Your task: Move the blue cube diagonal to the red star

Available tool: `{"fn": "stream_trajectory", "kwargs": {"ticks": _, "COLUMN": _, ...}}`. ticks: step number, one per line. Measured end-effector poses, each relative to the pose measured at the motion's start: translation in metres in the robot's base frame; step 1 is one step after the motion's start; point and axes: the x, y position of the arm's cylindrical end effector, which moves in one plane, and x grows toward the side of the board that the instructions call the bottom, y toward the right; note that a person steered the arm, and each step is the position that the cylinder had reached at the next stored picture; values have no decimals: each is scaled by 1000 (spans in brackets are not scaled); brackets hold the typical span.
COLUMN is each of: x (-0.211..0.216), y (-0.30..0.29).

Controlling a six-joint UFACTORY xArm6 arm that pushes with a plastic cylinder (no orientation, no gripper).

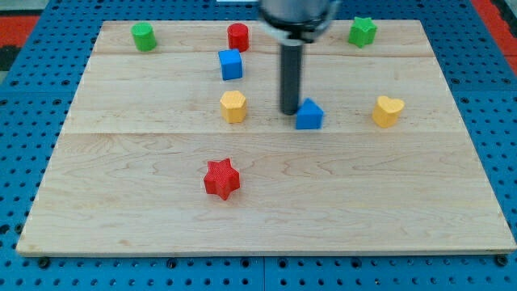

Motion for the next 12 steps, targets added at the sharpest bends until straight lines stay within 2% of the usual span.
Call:
{"fn": "stream_trajectory", "kwargs": {"ticks": 1, "x": 0, "y": 53}}
{"fn": "stream_trajectory", "kwargs": {"ticks": 2, "x": 0, "y": -12}}
{"fn": "stream_trajectory", "kwargs": {"ticks": 3, "x": -18, "y": -71}}
{"fn": "stream_trajectory", "kwargs": {"ticks": 4, "x": -68, "y": -105}}
{"fn": "stream_trajectory", "kwargs": {"ticks": 5, "x": -38, "y": -171}}
{"fn": "stream_trajectory", "kwargs": {"ticks": 6, "x": 3, "y": -148}}
{"fn": "stream_trajectory", "kwargs": {"ticks": 7, "x": -4, "y": -56}}
{"fn": "stream_trajectory", "kwargs": {"ticks": 8, "x": -15, "y": 5}}
{"fn": "stream_trajectory", "kwargs": {"ticks": 9, "x": -26, "y": -22}}
{"fn": "stream_trajectory", "kwargs": {"ticks": 11, "x": -60, "y": 8}}
{"fn": "stream_trajectory", "kwargs": {"ticks": 12, "x": -44, "y": 48}}
